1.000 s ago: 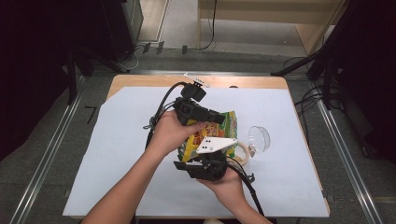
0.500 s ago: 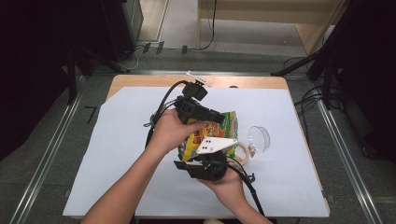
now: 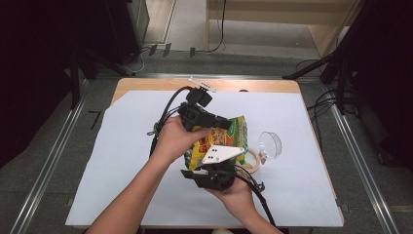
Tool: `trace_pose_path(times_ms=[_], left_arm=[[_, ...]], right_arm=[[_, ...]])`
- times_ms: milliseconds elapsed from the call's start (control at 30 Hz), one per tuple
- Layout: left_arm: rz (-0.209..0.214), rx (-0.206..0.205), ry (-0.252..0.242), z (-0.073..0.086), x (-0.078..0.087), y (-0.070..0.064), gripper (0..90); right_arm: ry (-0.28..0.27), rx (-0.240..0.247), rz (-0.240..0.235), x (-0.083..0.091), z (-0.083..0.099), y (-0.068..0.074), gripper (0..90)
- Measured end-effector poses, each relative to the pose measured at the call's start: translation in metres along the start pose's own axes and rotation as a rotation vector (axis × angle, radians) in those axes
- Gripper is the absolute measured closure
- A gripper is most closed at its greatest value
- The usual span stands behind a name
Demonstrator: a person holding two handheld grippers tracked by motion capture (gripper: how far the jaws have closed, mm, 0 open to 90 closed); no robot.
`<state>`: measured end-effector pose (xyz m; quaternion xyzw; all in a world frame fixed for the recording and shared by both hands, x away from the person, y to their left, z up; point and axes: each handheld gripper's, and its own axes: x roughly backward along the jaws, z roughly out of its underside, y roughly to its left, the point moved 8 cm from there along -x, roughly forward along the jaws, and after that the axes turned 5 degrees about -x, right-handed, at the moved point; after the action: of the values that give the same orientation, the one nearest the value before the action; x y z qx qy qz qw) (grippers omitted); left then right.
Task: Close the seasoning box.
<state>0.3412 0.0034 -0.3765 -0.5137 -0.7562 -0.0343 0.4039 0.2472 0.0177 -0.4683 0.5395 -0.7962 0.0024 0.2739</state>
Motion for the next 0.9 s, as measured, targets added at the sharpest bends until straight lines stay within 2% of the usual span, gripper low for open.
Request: trace_pose_path(times_ms=[333, 533, 700, 900], left_arm=[[0.015, -0.031, 0.007, -0.0019, 0.0006, -0.0035, 84.5], [-0.003, -0.046, 0.001, -0.0038, -0.0024, -0.0027, 84.3], [-0.011, -0.043, 0.016, -0.0049, -0.0047, -0.0013, 83.7], [-0.007, -0.037, 0.01, -0.0057, -0.0066, -0.0009, 83.8]], right_arm=[[0.0, 0.017, 0.019, 0.0004, -0.0007, 0.0, 71.8], [0.003, 0.009, 0.022, 0.0013, -0.0005, -0.0033, 71.7], [-0.001, -0.003, 0.017, 0.0023, -0.001, -0.0041, 71.7], [-0.001, -0.002, 0.02, 0.0034, -0.0012, -0.0052, 71.6]])
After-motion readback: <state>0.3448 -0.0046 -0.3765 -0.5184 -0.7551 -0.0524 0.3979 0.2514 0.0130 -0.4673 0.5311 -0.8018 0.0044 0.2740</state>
